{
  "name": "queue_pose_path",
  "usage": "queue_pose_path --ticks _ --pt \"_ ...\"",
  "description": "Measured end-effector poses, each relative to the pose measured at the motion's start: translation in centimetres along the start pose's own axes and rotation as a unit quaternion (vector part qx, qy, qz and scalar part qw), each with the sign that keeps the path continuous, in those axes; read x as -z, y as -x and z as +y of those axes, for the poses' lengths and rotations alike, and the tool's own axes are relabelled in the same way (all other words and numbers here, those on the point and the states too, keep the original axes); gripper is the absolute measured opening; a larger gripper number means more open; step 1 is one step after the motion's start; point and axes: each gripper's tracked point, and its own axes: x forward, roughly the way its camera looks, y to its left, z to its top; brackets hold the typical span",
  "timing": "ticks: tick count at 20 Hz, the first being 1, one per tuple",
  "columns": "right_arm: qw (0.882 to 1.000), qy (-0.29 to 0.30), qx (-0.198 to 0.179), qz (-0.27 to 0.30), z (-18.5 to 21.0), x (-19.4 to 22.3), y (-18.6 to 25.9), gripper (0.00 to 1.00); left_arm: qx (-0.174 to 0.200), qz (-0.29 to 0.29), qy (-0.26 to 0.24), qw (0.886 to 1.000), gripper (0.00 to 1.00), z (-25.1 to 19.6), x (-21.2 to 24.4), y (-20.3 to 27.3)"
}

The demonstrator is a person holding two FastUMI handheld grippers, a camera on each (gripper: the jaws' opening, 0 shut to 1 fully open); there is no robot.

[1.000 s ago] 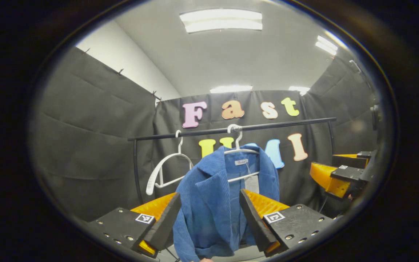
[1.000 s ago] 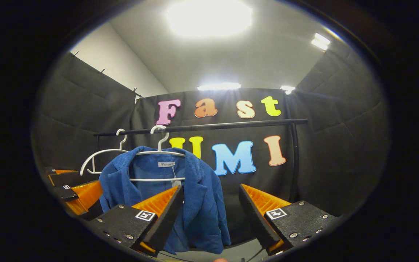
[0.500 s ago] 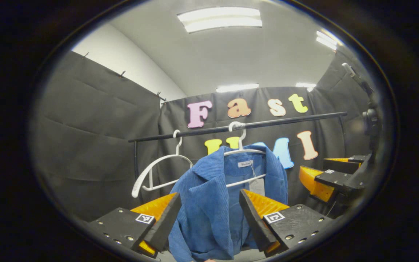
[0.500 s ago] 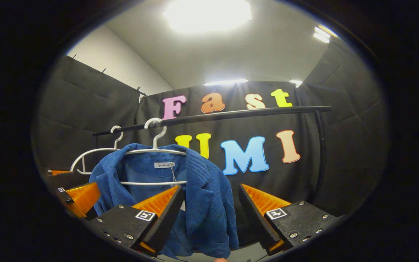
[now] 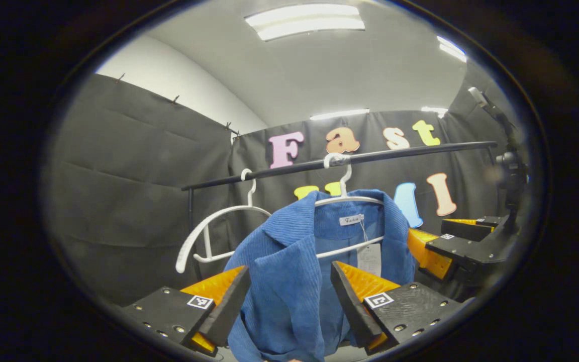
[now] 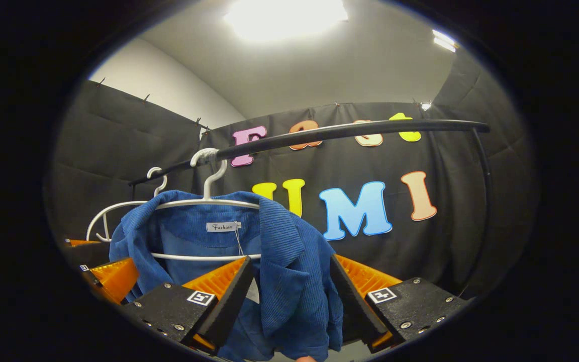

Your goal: Grasp the clothes on the hanger with both hands and then place them into the laundry hamper below.

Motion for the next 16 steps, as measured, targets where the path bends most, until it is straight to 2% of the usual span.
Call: queue_pose_path --ticks 5,6,9,12,16 --pt "1.0 0.004 -0.008 0.016 0.0 2.0 -2.8 0.92 -0.021 0.014 0.004 1.0 0.92 -0.3 1.7 -2.1" --pt "1.0 0.004 -0.01 0.022 0.0 2.6 -3.3 0.94 -0.025 0.014 0.002 1.0 0.92 -0.3 1.9 -2.3" --pt "0.999 0.0 -0.014 0.034 0.1 3.8 -4.3 0.92 -0.035 0.014 -0.008 0.999 0.92 -0.4 2.2 -2.7" --pt "0.999 -0.001 -0.023 0.041 0.7 4.7 -5.0 0.95 -0.043 0.017 -0.012 0.999 0.92 -0.7 2.8 -3.3" --pt "0.999 0.012 -0.009 0.044 0.5 5.6 -5.7 0.94 -0.061 0.023 -0.012 0.998 0.92 -0.4 3.9 -4.2"
